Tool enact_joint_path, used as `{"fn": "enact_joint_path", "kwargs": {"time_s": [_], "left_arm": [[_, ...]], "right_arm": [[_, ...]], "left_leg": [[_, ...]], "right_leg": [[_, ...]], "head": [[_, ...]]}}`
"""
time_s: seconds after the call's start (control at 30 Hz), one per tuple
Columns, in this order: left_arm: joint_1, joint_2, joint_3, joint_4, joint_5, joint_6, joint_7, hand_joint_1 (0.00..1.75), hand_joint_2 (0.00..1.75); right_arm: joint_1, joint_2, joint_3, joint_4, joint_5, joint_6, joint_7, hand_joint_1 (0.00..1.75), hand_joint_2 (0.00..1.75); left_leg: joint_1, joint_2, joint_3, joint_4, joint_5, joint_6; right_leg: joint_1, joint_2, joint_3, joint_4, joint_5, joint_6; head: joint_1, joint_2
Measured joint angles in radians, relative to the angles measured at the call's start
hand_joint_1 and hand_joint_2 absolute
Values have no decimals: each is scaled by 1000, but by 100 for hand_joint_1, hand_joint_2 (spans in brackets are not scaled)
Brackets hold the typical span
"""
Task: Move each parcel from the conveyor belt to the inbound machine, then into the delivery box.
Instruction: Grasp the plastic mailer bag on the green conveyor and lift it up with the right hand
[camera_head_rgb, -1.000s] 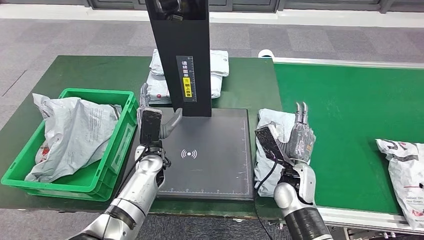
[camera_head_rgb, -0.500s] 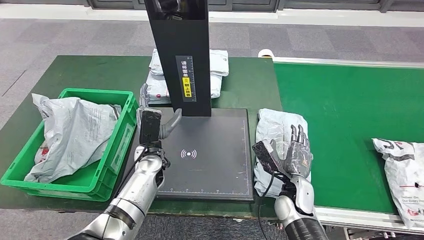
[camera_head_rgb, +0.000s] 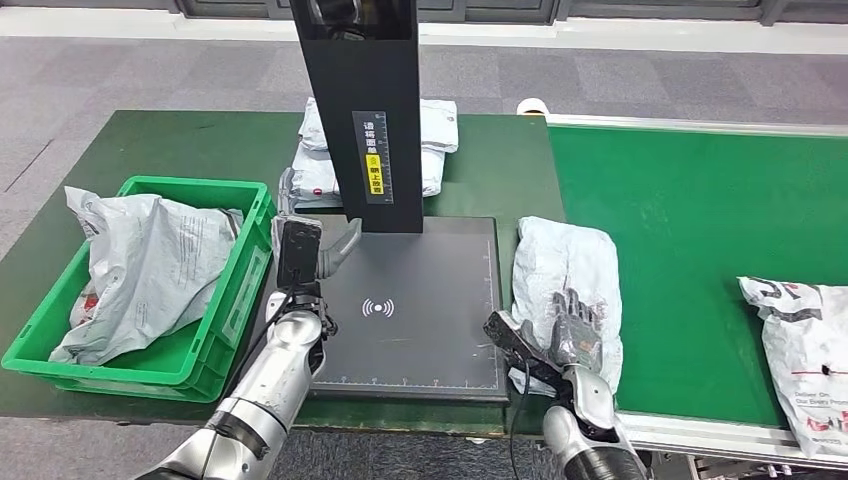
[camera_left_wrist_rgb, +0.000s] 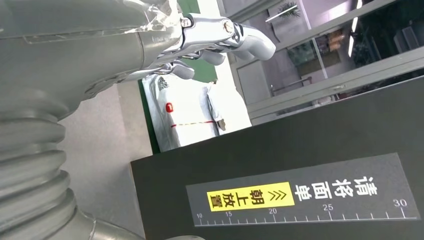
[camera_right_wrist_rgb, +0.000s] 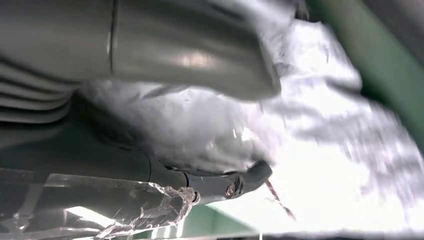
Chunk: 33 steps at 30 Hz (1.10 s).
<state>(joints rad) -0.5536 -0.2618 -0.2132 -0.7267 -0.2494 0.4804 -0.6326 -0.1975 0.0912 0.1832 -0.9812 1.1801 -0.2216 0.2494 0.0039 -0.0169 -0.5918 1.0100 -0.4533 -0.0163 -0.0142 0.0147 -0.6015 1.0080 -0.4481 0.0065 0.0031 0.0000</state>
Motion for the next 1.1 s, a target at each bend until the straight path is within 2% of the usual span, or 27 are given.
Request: {"fn": "enact_joint_path", "kwargs": {"time_s": [0.13,0.37,0.7,0.93,1.1], "left_arm": [[0,1,0,0,0,-2,2,0,175],[0,3,0,-1,0,-2,5,0,175],[29,11,0,-35,-8,2,15,0,175],[44,13,0,-52,-11,4,15,0,175],[46,8,0,-54,-11,9,3,0,175]], "right_arm": [[-1,0,7,25,14,25,11,175,175],[-4,-1,8,28,14,22,12,175,175],[22,-1,4,-63,-23,-79,-26,175,175],[54,1,-19,-189,-100,-240,-138,175,175],[58,5,-21,-289,-249,-401,-334,175,175]], "left_leg": [[0,0,0,0,0,0],[0,0,1,0,0,0],[0,0,0,0,0,0],[0,0,0,0,0,0],[0,0,0,0,0,0]], "right_leg": [[0,0,0,0,0,0],[0,0,0,0,0,0],[0,0,0,0,0,0],[0,0,-1,0,0,0],[0,0,-1,0,0,0]], "head": [[0,0],[0,0],[0,0],[0,0],[0,0]]}}
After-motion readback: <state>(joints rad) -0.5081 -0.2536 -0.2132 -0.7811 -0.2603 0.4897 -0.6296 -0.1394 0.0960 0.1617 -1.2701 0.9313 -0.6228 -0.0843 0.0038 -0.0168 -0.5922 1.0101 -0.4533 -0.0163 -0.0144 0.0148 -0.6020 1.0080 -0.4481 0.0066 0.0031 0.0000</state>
